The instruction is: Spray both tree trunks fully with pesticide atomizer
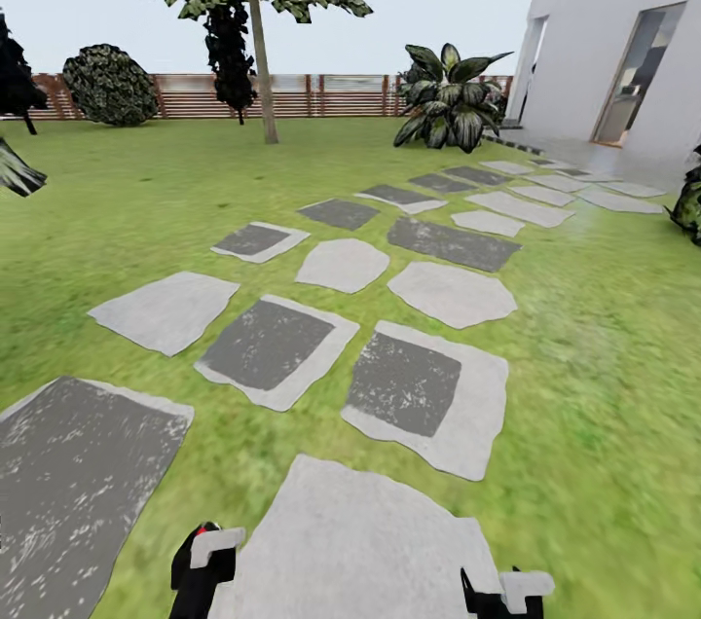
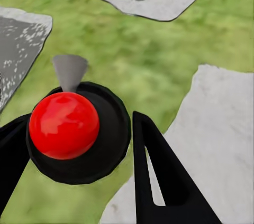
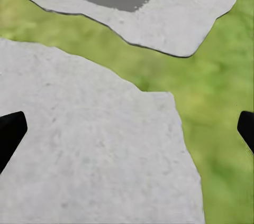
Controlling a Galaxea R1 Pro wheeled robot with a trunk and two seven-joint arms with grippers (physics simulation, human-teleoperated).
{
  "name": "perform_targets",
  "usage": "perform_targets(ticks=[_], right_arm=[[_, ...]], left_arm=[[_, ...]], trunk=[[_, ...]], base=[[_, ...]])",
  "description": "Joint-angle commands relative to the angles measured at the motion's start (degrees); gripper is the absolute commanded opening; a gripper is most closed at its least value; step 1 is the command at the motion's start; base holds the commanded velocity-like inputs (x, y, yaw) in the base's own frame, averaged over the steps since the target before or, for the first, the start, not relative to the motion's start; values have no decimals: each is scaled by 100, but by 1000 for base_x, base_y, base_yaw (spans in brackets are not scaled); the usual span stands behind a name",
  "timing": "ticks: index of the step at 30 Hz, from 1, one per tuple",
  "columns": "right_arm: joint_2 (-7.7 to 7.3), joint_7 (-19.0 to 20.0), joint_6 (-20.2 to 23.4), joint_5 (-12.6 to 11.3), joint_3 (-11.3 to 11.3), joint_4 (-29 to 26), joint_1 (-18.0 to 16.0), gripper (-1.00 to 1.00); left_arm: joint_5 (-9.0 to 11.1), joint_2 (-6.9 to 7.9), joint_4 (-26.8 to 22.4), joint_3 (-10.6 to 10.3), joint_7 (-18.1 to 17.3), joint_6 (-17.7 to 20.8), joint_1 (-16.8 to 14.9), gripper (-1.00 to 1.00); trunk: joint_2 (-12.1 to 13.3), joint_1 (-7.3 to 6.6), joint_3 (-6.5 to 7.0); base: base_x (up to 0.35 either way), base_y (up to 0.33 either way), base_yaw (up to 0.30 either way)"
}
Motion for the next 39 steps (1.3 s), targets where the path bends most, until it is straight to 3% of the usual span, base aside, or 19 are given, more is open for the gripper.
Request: perform_targets(ticks=[1, 11, 39], right_arm=[[-1, -1, -17, 1, 1, 3, -2, 100], [-1, 1, -17, 3, 1, 1, -2, 100], [-1, 0, -17, 1, 1, -6, -2, 100]], left_arm=[[-52, -6, 5, 38, 10, -18, -5, -100], [-52, -9, 2, 38, 10, -18, -5, -100], [-52, -10, 0, 38, 10, -18, -5, -100]], trunk=[[-2, 2, -5], [-2, 2, -5], [-2, 2, -5]], base=[[330, -111, 235], [330, -111, 203], [330, -111, 5]])
